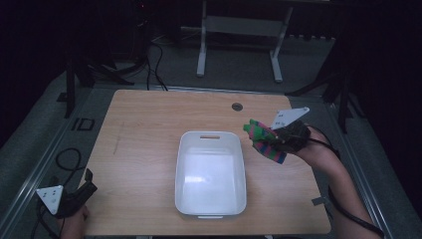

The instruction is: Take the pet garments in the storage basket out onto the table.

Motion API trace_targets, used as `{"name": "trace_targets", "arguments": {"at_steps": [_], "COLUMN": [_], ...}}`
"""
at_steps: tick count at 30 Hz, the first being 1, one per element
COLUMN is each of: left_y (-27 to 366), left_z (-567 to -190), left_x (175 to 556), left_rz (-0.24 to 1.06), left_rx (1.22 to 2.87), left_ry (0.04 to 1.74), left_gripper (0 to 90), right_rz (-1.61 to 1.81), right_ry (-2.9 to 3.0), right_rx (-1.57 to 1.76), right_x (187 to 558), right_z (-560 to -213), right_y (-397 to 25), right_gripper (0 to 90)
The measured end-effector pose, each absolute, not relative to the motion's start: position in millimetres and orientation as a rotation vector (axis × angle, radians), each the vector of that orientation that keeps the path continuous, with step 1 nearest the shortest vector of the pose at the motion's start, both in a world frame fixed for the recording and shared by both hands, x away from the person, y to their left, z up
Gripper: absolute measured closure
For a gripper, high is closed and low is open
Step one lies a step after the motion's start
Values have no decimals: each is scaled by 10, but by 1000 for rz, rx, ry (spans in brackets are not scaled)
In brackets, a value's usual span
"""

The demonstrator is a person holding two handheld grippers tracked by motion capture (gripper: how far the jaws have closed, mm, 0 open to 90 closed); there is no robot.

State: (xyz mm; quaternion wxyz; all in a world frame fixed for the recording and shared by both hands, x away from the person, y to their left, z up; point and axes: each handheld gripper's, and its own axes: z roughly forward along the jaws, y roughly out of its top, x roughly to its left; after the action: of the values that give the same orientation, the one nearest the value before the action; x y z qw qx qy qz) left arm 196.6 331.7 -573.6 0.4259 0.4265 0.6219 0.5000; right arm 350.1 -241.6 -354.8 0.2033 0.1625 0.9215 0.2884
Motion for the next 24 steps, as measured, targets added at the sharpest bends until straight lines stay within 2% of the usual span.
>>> {"name": "trace_targets", "arguments": {"at_steps": [7,24], "left_y": [3313,3311], "left_z": [-5736,-5737], "left_x": [1966,1966], "left_rz": [1251,1253], "left_rx": [1065,1070], "left_ry": [1554,1549], "left_gripper": [19,19], "right_rz": [798,701], "right_ry": [2589,2649], "right_rx": [559,820], "right_x": [3660,3972], "right_z": [-3894,-5107], "right_y": [-2605,-2874], "right_gripper": [656,649]}}
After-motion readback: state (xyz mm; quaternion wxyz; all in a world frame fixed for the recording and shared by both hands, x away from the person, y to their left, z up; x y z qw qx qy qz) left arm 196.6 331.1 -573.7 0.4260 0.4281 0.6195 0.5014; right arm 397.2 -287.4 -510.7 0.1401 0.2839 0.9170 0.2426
